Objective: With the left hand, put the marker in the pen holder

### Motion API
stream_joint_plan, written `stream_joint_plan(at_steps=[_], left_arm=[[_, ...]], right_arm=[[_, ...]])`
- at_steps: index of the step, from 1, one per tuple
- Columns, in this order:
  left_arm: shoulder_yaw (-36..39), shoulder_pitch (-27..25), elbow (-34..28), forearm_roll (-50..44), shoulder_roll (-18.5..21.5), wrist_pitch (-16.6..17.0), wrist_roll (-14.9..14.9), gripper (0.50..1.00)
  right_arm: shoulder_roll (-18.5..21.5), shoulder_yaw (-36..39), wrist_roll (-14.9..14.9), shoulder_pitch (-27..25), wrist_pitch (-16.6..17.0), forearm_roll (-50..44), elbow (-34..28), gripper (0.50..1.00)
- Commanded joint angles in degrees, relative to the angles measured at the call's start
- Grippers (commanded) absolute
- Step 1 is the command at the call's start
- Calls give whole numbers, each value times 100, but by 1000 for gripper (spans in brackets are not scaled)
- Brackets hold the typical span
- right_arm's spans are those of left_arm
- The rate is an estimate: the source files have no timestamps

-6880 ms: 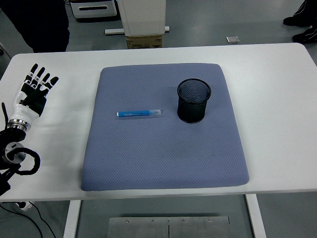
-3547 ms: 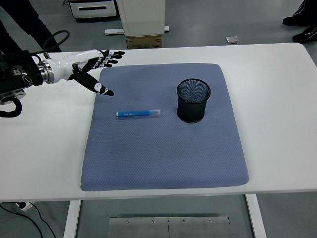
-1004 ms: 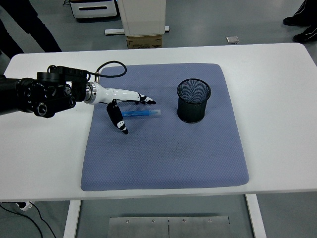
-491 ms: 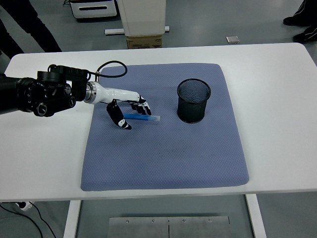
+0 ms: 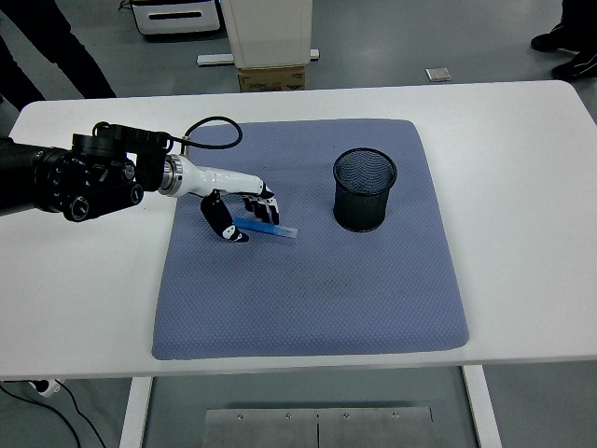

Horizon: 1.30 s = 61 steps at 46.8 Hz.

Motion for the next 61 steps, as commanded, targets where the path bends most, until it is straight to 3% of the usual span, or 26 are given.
stream_joint_plan(at_steps=[1,16,39,45,46,49,61], left_arm=[[-8,0,3,107,-24,63,0,698],[-35,9,-6,468,-147,318,0,713],[-122,9,-6,600,-288,300,8,707],[-131,9,-6,618,-288,300,8,698],[-131,9,-6,644,-279,292,8,663],[-131,9,-6,705,-270,292,0,637],[-131,9,-6,741,-262,292,0,628]], right_arm=[[0,0,-1,0,0,0,0,1000],[0,0,-1,0,0,0,0,1000],[0,0,-1,0,0,0,0,1000],[0,0,-1,0,0,0,0,1000],[0,0,-1,0,0,0,0,1000],[0,0,-1,0,0,0,0,1000],[0,0,-1,0,0,0,0,1000]])
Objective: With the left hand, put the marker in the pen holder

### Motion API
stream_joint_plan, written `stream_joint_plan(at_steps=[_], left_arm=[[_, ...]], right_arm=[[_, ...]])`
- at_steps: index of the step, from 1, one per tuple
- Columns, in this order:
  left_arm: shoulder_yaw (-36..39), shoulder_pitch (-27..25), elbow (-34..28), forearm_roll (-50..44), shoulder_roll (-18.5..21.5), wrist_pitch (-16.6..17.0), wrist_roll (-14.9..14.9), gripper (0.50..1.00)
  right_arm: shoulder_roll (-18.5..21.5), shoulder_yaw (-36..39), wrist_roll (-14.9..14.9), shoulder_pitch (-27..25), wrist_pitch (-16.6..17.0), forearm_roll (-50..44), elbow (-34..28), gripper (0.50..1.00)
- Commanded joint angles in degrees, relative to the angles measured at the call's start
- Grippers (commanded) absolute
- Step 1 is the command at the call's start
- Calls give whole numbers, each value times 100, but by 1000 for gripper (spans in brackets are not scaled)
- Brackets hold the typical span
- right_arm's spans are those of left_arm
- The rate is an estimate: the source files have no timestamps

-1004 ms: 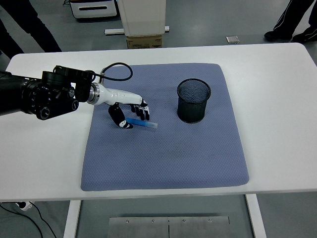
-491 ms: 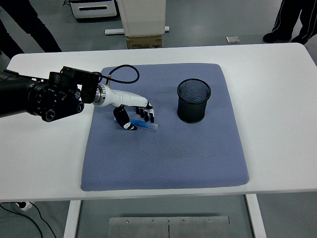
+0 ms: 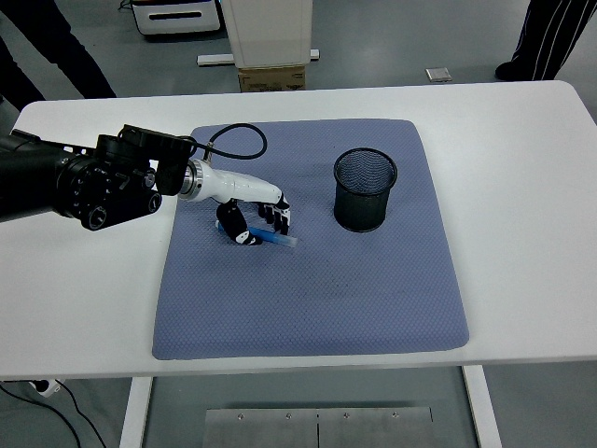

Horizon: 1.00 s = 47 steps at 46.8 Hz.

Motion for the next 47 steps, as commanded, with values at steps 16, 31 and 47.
stream_joint_plan(at_steps=[16,31,47], left_arm=[[2,0,0,19,20,0,-1,572],[2,-9,0,19,29,-9,-1,534],[-7,-71,0,10,46,-9,-10,517]], right_arm=[[0,0,-1,0,0,0,0,1000],[0,0,-1,0,0,0,0,1000],[0,0,-1,0,0,0,0,1000]])
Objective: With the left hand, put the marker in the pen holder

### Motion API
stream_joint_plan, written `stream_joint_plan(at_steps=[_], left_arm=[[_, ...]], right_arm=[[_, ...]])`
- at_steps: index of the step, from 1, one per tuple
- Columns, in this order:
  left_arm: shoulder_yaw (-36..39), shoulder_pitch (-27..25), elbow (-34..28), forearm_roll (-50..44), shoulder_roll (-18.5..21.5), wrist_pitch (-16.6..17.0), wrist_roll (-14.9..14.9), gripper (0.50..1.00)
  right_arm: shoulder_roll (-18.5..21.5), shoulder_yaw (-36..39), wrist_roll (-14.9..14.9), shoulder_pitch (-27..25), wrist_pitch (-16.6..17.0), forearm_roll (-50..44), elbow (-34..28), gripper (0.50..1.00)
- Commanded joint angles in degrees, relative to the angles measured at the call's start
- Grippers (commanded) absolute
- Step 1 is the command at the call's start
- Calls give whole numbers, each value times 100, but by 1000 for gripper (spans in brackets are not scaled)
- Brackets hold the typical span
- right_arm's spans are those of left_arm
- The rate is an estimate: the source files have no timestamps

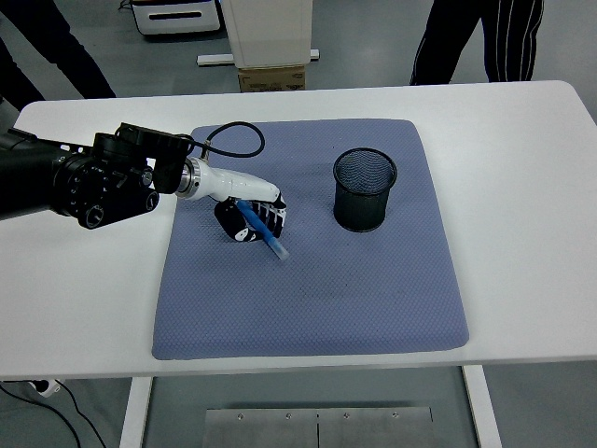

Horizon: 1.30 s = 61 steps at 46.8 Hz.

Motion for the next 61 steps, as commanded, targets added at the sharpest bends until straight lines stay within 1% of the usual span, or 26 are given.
stream_joint_plan(at_steps=[1,28,34,41,61], left_arm=[[-14,-38,9,-9,9,1,-8,517],[-164,-82,9,-70,18,1,-43,517],[-181,-82,9,-88,26,-7,-52,502],[-208,-82,9,-123,26,-25,-87,500],[-331,-82,18,-589,26,-34,-96,500]], right_arm=[[0,0,1,0,0,0,0,1000],[0,0,1,0,0,0,0,1000],[0,0,1,0,0,0,0,1000],[0,0,1,0,0,0,0,1000],[0,0,1,0,0,0,0,1000]])
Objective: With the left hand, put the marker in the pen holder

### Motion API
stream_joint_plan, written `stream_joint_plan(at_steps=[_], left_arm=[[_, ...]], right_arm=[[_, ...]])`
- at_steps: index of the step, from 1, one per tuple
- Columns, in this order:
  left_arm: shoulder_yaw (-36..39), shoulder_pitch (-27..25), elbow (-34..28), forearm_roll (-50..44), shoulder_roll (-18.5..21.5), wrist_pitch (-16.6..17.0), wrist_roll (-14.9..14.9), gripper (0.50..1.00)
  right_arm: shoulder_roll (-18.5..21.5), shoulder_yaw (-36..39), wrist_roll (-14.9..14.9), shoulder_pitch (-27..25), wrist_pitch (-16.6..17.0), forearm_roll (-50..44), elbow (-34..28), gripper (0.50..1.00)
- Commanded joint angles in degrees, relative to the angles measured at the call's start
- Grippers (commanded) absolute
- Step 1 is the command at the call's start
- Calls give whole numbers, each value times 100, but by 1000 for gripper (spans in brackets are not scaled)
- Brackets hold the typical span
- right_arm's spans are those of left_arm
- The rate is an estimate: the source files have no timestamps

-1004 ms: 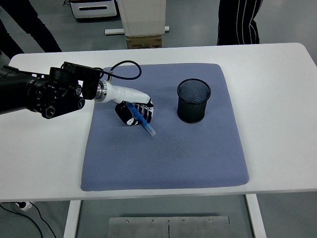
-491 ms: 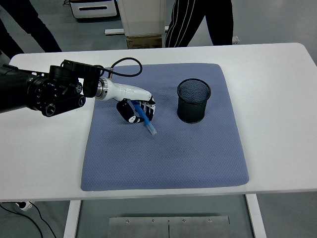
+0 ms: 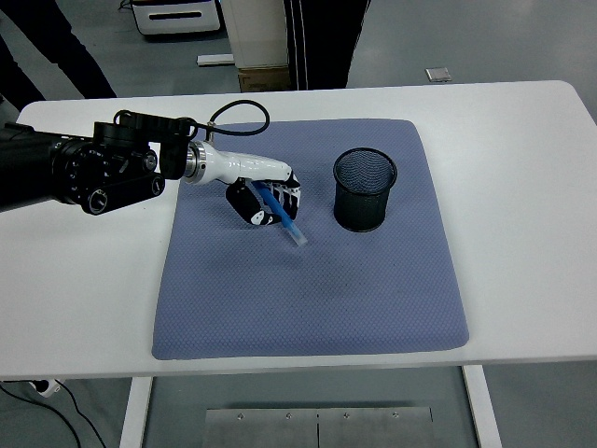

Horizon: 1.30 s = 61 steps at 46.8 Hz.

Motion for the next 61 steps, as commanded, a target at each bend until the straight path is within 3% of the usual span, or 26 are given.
stream_joint_plan(at_steps=[1,39,61], left_arm=[[-10,-2,1,-120,-2,3,-7,500],[-1188,7,80,-1316,-107,-14,-69,500],[-1759,68,71,-2441,-581,-164,-51,500]], right_arm=[[0,0,-1,0,0,0,0,1000],[0,0,-1,0,0,0,0,1000],[0,0,-1,0,0,0,0,1000]])
